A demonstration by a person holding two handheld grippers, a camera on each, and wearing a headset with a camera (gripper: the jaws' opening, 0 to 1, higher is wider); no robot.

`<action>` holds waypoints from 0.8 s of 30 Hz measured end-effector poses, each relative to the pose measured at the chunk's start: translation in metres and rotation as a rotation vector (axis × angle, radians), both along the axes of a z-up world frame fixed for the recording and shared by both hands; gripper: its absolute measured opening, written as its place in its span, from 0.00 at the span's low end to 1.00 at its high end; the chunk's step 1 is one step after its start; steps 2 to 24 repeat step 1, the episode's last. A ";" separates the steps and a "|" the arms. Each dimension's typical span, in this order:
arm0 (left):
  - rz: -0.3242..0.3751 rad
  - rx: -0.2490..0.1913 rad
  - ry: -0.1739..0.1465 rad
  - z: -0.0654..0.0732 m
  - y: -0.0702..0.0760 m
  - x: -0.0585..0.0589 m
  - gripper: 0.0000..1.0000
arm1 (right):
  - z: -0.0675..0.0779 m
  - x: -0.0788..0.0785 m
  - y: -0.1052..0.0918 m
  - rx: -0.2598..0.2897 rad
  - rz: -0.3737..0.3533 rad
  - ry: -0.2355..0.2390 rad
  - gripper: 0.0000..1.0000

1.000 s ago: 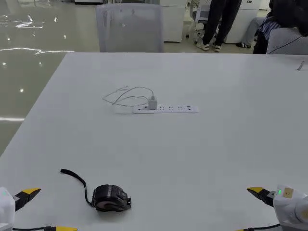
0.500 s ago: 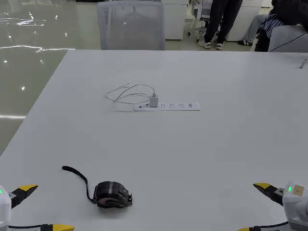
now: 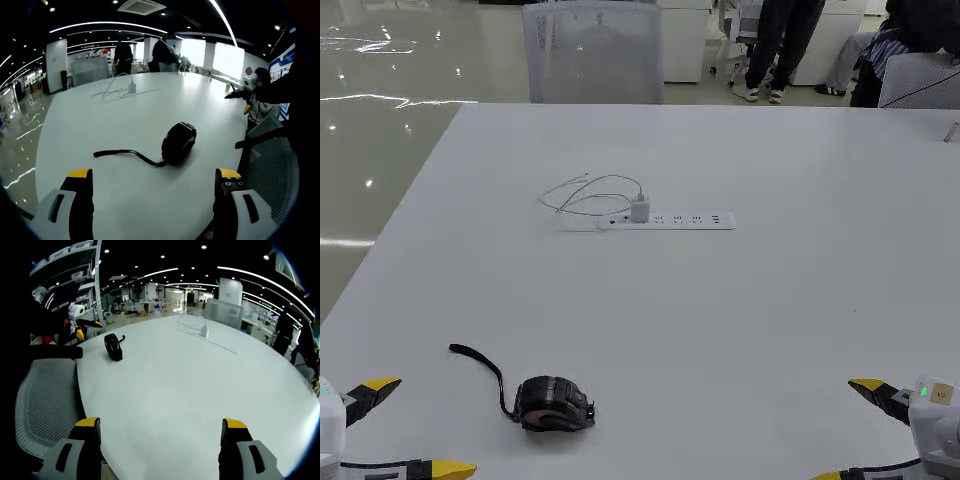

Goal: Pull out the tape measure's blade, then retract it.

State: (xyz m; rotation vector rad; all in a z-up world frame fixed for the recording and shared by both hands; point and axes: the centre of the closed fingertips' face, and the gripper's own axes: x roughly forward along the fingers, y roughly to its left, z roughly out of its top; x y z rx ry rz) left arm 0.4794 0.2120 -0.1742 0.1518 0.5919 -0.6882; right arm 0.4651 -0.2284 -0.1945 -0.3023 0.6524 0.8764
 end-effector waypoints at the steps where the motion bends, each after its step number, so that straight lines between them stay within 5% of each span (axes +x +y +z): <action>1: -0.001 0.003 -0.003 0.000 0.000 0.000 0.99 | -0.001 0.000 0.000 0.000 0.001 0.000 0.99; 24: -0.001 0.003 -0.003 0.000 0.000 0.000 0.99 | -0.001 0.000 0.000 0.000 0.001 0.000 0.99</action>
